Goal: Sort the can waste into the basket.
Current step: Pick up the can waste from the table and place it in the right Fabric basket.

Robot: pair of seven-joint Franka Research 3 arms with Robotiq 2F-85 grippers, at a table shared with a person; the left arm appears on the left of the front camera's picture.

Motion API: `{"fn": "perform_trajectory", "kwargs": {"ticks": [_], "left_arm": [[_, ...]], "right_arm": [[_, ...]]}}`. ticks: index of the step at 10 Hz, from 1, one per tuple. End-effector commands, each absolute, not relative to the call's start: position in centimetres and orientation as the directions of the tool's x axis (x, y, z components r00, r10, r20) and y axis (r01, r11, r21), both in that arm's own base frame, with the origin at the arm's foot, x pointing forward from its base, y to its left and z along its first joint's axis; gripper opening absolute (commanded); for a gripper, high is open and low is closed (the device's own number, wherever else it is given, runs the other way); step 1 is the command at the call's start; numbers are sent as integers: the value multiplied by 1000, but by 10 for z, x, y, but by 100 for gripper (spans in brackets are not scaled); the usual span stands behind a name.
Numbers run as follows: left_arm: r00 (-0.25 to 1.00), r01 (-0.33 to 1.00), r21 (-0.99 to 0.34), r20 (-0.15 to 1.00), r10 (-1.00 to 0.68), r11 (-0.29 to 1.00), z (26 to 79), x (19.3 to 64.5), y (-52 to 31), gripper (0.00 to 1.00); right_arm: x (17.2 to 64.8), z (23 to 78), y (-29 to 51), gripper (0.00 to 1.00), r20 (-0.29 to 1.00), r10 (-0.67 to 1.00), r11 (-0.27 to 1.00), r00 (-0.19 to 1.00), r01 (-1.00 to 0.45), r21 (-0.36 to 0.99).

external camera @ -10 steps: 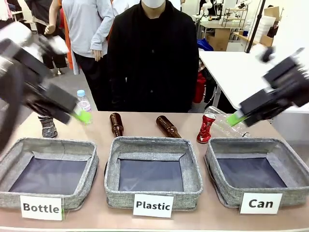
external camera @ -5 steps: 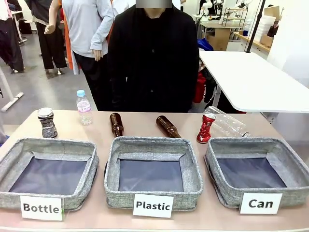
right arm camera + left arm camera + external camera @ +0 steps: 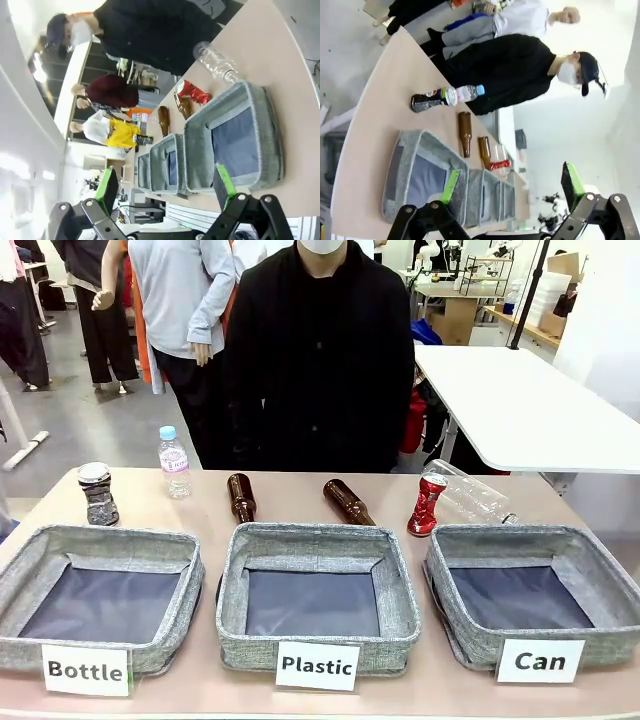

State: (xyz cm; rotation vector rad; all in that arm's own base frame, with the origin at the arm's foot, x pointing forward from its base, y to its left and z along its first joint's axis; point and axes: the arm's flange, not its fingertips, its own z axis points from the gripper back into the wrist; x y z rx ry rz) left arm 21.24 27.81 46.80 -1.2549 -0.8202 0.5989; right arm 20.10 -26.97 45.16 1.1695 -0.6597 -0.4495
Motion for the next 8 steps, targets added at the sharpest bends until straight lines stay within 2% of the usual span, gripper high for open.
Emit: {"fn": "perform_trajectory", "kwargs": {"ticks": [1,2,8], "left_arm": [[548,70,-970,234,803,235,416,191,161,100],[587,42,-973,207,783,226,468,212,278,100],[587,42,-973,207,783,226,468,212,278,100]], "right_arm": [[197,422,-249,100,249,-635,314,731,-50,948],[201,452,-270,100,239,-639,338,731,-12,941],[203,451,-269,100,213,-639,332,739,16,943]]}}
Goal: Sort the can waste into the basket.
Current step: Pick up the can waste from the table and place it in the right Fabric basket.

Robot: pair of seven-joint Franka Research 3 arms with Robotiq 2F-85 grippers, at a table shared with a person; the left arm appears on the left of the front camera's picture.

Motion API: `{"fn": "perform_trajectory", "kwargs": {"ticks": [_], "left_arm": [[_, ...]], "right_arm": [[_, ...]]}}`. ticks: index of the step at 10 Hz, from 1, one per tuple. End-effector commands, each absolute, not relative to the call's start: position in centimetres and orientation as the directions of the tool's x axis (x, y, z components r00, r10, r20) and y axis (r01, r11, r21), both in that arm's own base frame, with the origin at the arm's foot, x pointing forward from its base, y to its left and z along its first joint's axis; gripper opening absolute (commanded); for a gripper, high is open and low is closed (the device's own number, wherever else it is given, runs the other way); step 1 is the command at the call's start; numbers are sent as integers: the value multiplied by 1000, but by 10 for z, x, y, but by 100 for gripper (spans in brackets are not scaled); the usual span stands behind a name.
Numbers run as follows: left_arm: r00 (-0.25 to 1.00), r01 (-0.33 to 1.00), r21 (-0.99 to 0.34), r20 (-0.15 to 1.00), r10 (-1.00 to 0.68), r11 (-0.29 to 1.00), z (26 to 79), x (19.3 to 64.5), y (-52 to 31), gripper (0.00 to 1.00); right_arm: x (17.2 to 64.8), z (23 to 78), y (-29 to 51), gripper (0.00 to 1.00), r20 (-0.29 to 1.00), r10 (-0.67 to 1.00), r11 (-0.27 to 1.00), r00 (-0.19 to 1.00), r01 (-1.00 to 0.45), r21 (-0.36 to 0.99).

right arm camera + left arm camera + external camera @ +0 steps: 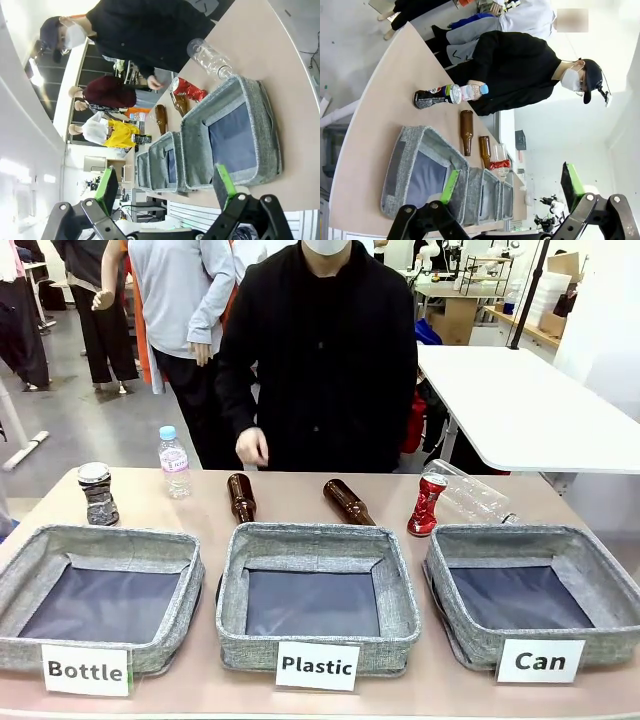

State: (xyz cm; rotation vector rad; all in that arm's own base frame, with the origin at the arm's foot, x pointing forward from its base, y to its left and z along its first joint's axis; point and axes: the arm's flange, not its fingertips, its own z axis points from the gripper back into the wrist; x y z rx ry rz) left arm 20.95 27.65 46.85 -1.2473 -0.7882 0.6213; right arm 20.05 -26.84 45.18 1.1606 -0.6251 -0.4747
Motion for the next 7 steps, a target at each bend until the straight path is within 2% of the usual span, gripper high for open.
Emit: {"fn": "perform_trajectory", "kwargs": {"ticks": [1,2,4,6,7], "left_arm": [[587,42,-973,207,783,226,468,212,278,100],[587,42,-973,207,783,226,468,212,278,100],[587,42,-973,207,783,226,468,212,278,100],[587,42,-973,207,783,226,468,212,278,100],[587,42,-973,207,783,226,468,212,278,100]], "right_arm": [[226,467,-233,100,349,-502,538,792,-30,842],[252,478,-195,100,438,-364,681,822,-85,727],[306,480,-128,100,544,-20,808,839,-307,503],[345,468,-72,100,536,280,781,796,-514,354],[363,461,-47,100,540,414,736,733,-618,276]]}}
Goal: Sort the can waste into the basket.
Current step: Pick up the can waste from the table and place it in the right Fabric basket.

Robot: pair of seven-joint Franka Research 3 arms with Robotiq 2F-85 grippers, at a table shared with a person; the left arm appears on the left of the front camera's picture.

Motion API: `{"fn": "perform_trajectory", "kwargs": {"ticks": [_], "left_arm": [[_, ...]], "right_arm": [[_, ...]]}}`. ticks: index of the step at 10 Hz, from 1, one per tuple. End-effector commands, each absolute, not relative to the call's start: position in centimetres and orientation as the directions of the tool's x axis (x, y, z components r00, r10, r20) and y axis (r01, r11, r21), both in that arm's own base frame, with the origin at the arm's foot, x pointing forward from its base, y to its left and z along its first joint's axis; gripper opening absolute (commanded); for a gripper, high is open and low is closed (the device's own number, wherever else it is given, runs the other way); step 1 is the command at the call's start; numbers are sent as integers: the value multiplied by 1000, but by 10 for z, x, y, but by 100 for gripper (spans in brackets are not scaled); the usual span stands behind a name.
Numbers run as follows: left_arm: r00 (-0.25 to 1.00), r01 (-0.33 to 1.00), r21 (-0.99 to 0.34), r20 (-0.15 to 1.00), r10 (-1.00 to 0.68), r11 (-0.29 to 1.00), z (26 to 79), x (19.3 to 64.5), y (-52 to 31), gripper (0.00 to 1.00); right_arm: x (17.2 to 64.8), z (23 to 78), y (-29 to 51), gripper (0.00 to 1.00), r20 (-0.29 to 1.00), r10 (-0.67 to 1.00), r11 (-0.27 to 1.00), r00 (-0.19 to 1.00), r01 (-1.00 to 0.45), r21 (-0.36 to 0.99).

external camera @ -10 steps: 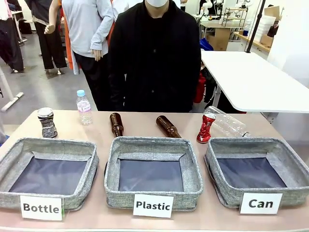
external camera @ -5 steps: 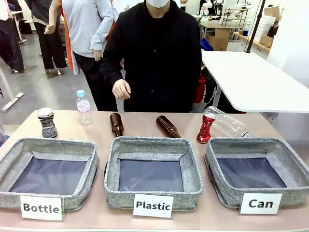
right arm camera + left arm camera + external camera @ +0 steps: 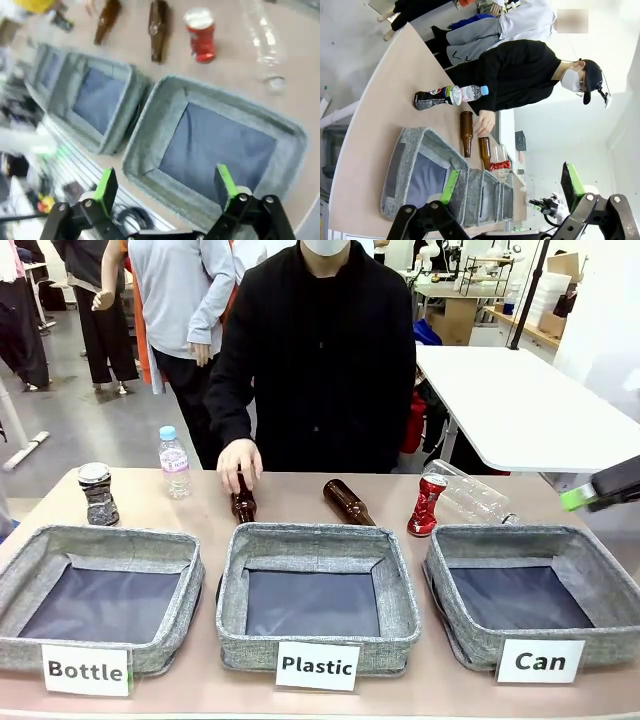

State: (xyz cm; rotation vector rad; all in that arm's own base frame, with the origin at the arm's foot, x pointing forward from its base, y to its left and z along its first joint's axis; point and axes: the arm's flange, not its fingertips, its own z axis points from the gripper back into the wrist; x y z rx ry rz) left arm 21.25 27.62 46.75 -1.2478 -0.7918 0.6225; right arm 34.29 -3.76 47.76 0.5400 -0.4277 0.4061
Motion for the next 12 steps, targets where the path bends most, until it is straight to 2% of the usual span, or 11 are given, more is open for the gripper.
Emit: {"fn": "perform_trajectory", "kwargs": {"ticks": [1,2,3,4,5,6,9,11,12], "left_arm": [[587,42,-973,207,783,226,468,212,278,100],[587,42,-973,207,783,226,468,212,278,100],[587,42,-973,207,783,226,468,212,278,100],[587,42,-973,207,783,226,468,212,278,100],[587,42,-973,207,783,226,468,212,278,100],[587,42,-973,207,783,226,468,212,278,100],[587,42,-973,207,783,226,468,212,278,100],[587,42,-973,207,783,226,468,212,278,100],[587,42,-973,207,783,226,468,212,278,100]], "right_arm": [[380,452,-26,100,526,551,661,648,-724,200],[392,445,-6,100,522,632,550,573,-806,219],[398,443,2,100,518,649,502,557,-825,258],[402,445,2,100,519,620,516,588,-804,294],[399,455,-5,100,506,495,644,706,-689,331],[391,437,19,100,485,651,538,584,-806,247],[397,440,11,100,491,624,558,608,-787,265],[430,427,-4,100,630,675,393,383,-910,132],[443,418,-13,100,661,671,339,335,-932,129]]}}
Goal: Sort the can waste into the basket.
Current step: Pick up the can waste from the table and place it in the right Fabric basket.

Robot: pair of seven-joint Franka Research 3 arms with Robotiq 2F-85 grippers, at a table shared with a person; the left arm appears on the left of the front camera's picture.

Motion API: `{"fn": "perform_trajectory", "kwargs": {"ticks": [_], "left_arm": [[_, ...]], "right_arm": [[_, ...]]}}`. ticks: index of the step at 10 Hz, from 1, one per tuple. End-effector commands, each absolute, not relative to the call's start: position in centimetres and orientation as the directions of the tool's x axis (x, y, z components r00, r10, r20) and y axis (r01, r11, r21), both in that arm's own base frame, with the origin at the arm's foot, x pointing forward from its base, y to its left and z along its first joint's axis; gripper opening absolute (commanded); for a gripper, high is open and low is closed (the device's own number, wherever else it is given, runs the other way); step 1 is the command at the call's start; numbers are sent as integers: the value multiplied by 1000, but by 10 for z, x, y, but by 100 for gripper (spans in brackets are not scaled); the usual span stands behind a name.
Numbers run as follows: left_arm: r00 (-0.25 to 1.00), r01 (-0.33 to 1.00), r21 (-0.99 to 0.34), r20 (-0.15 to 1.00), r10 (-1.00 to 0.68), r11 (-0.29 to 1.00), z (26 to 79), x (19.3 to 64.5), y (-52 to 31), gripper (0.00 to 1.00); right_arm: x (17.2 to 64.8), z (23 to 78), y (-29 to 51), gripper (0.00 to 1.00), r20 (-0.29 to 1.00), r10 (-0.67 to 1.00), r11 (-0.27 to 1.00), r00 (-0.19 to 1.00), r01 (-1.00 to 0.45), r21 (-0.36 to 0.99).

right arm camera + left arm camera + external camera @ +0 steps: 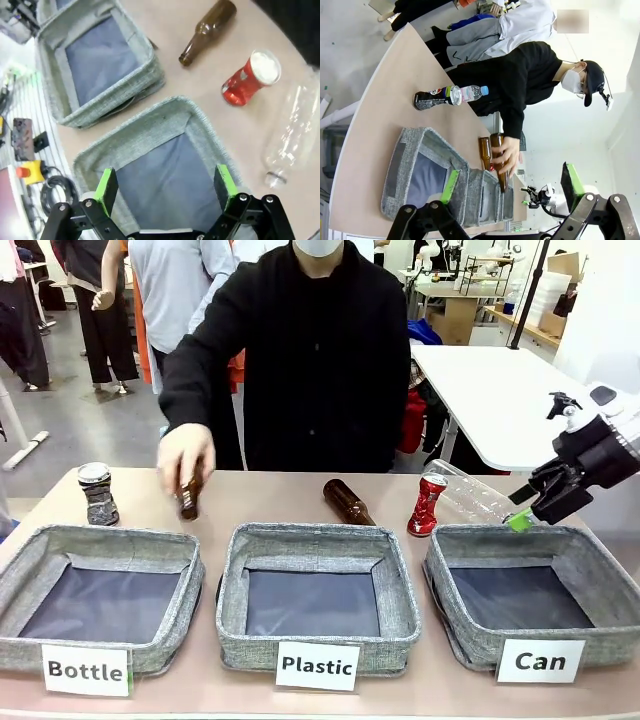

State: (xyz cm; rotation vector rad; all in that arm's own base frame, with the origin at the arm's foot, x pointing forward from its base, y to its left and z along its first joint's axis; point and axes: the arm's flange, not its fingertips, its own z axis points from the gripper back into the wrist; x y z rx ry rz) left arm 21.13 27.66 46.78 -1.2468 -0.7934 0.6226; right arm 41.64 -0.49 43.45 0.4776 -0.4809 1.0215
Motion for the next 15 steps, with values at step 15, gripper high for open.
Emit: {"fn": "perform_trajectory", "kwargs": {"ticks": [15], "left_arm": [[604,155,-940,334,724,305,546,112,301,100]], "right_arm": [[526,339,2,100,837,489,264,246,-956,127]]}}
